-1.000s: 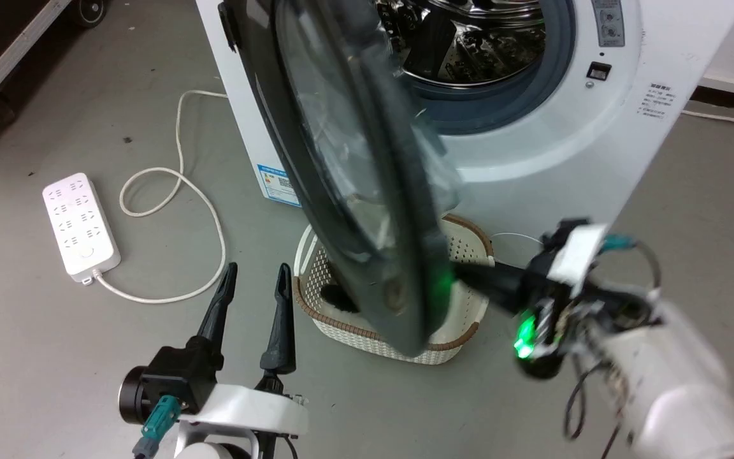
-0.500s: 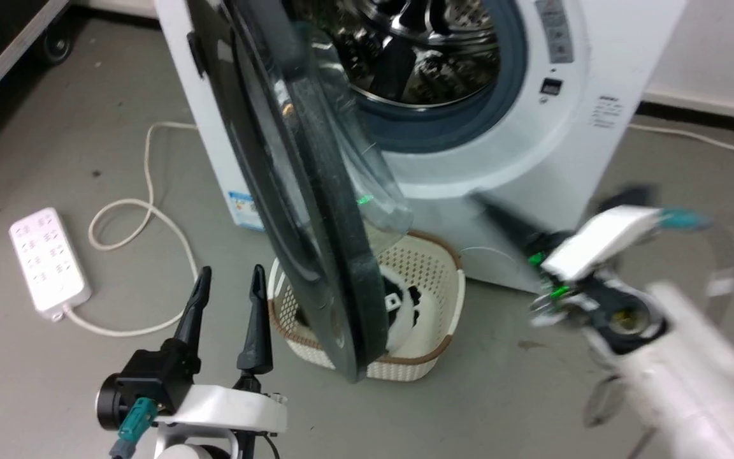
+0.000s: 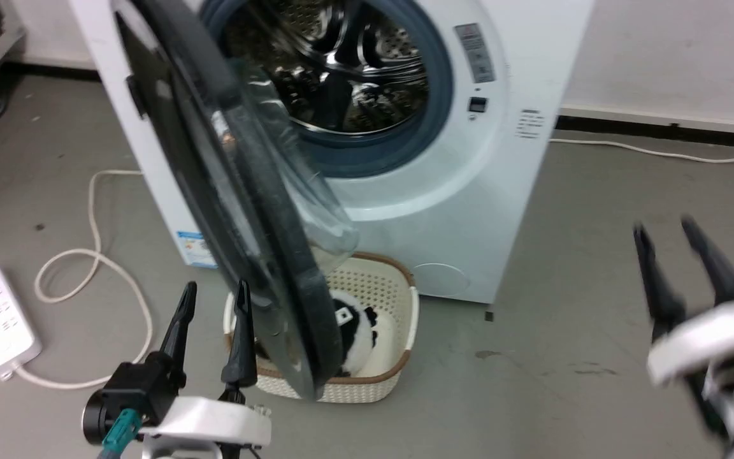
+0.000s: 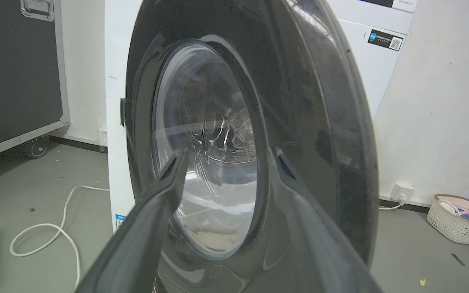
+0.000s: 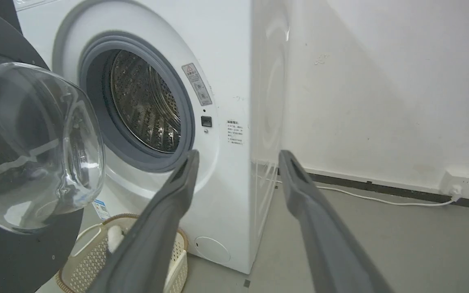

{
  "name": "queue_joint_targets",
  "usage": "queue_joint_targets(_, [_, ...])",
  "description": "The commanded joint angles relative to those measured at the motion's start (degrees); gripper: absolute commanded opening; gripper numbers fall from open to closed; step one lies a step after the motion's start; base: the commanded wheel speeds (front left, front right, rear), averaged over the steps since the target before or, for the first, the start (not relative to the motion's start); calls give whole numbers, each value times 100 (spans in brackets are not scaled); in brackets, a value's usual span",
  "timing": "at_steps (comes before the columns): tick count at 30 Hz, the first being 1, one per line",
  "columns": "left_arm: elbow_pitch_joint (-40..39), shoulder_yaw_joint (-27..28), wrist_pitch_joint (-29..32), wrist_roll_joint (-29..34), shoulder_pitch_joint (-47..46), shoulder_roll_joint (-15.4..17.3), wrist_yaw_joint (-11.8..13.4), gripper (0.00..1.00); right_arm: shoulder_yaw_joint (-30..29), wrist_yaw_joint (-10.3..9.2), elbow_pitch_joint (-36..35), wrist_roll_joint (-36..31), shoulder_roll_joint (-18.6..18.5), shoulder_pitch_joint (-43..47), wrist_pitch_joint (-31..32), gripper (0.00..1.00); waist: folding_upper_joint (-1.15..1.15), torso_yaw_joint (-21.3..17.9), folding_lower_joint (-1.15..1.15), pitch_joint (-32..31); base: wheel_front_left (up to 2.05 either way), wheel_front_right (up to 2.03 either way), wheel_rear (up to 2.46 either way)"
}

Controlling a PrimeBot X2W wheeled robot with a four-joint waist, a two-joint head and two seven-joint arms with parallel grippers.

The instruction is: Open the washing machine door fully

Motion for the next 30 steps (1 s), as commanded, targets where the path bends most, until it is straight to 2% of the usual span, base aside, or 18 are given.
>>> queue_joint_targets(1, [22, 32, -30, 45, 119, 8, -41, 100, -357, 6, -307, -415, 368, 504, -21, 100, 0, -92, 1, -36, 0, 0, 0])
queue_joint_targets(4, [117, 89, -30, 135, 200, 9, -57, 100, -1069, 6, -1120, -1403, 1074, 1382, -22, 100, 0, -185, 1, -65, 0, 0, 0])
queue_joint_targets(6, [192, 109, -30, 261, 255, 22, -84, 100, -1263, 6, -1609, -1908, 1478, 1866, -22, 100, 0, -235, 1, -81, 0, 0, 0])
queue_joint_targets(8, [251, 126, -30, 351, 296, 24, -103, 100, -1403, 6, -1897, -2144, 1746, 2271, -23, 100, 0, -276, 1, -93, 0, 0, 0])
queue_joint_targets(12, [360, 125, -30, 548, 363, 55, -132, 100, -1437, 6, -2095, -2310, 1917, 2755, -23, 100, 0, -324, 1, -94, 0, 0, 0])
queue_joint_targets(13, [437, 129, -30, 717, 411, 77, -123, 100, -1397, 6, -2158, -2146, 1941, 2881, -23, 100, 0, -362, 1, -89, 0, 0, 0])
queue_joint_targets(18, [481, 143, -30, 810, 450, 70, -93, 100, -1289, 6, -2225, -1969, 1943, 2863, -23, 100, 0, -375, 1, -71, 0, 0, 0])
queue_joint_targets(19, [495, 143, -30, 802, 450, 67, -104, 0, -1274, 6, -2225, -1951, 1944, 2858, -23, 100, 0, -372, 1, -69, 0, 0, 0])
queue_joint_targets(25, [242, 199, -30, 772, 406, 48, -118, 0, -1253, 6, -2191, -1912, 1944, 2829, -23, 100, 0, -334, 1, -66, 0, 0, 0])
queue_joint_targets(30, [-573, 624, -30, 386, 204, 22, -77, 0, -1278, 6, -2184, -1774, 1945, 2797, -24, 100, 0, -327, 1, -61, 0, 0, 0])
